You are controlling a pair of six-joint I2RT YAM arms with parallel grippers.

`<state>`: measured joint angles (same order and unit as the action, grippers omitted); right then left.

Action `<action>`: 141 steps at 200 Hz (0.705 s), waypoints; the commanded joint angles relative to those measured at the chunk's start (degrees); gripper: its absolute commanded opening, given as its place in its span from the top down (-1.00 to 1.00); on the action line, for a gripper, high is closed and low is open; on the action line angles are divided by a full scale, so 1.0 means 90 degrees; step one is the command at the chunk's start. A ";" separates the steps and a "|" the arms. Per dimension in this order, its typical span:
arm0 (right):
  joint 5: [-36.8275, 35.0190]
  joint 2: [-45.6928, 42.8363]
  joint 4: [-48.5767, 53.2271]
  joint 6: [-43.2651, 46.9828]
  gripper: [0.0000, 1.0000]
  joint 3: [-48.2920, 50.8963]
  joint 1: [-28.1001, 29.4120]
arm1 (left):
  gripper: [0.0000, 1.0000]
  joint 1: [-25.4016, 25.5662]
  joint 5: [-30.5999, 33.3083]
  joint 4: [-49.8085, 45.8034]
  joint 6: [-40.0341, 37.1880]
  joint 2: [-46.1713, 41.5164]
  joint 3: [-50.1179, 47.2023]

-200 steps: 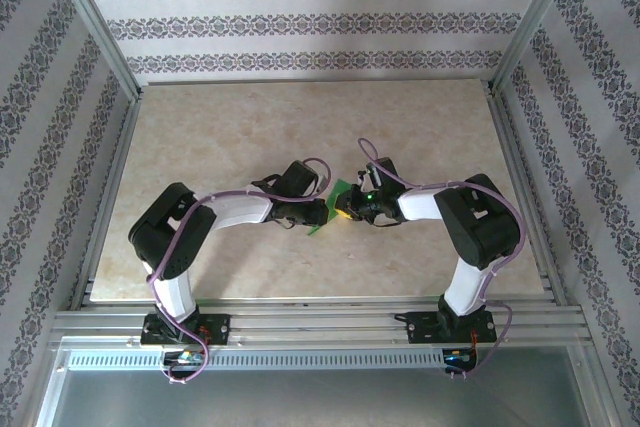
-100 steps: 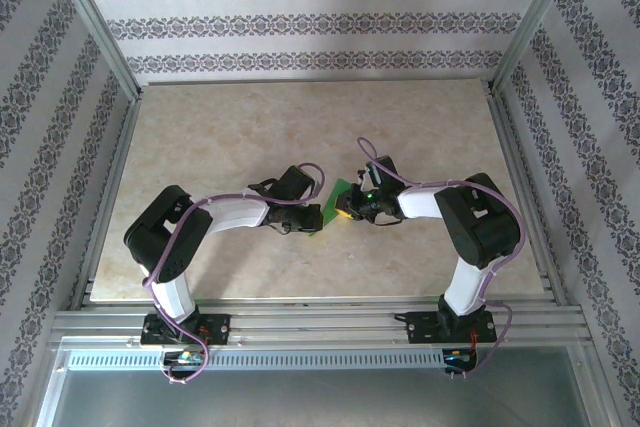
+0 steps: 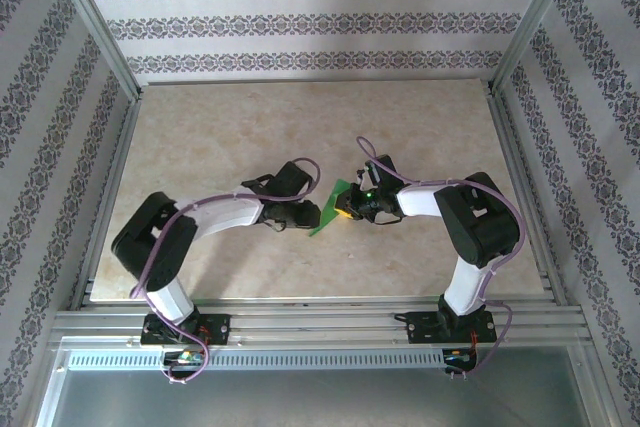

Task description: Fold a paper plane with a square sheet of paper (pick it up from the middle)

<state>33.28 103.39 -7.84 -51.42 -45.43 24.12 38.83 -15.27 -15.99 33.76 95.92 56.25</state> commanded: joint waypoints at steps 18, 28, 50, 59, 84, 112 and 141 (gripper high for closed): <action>-0.0317 0.0267 0.0507 0.0195 0.66 -0.0036 -0.0024 | 0.46 -0.0046 -0.0251 0.0542 0.0141 -0.0401 0.0097; -0.0309 0.0284 0.0512 0.0195 0.66 -0.0040 -0.0024 | 0.54 -0.0037 -0.0405 0.0716 0.0234 -0.0242 0.0144; -0.0299 0.0309 0.0536 0.0202 0.66 -0.0054 -0.0024 | 0.70 0.0019 -0.0528 0.0784 0.0286 0.0154 0.0311; -0.0312 0.0315 0.0557 0.0204 0.66 -0.0065 -0.0024 | 0.73 0.0029 -0.0655 0.0868 0.0351 0.0305 0.0341; -0.0299 0.0331 0.0597 0.0215 0.66 -0.0067 -0.0024 | 0.82 0.0058 -0.0844 0.0985 0.0477 0.0613 0.0338; -0.0277 0.0338 0.0634 0.0223 0.66 -0.0086 -0.0024 | 0.85 0.0067 -0.0893 0.0873 0.0478 0.0784 0.0340; -0.0299 0.0338 0.0675 0.0234 0.66 -0.0118 -0.0024 | 0.86 0.0074 -0.1016 0.0877 0.0511 0.0938 0.0309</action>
<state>33.47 103.79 -5.93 -50.59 -46.46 24.12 39.00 -22.55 -9.32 37.36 102.83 58.13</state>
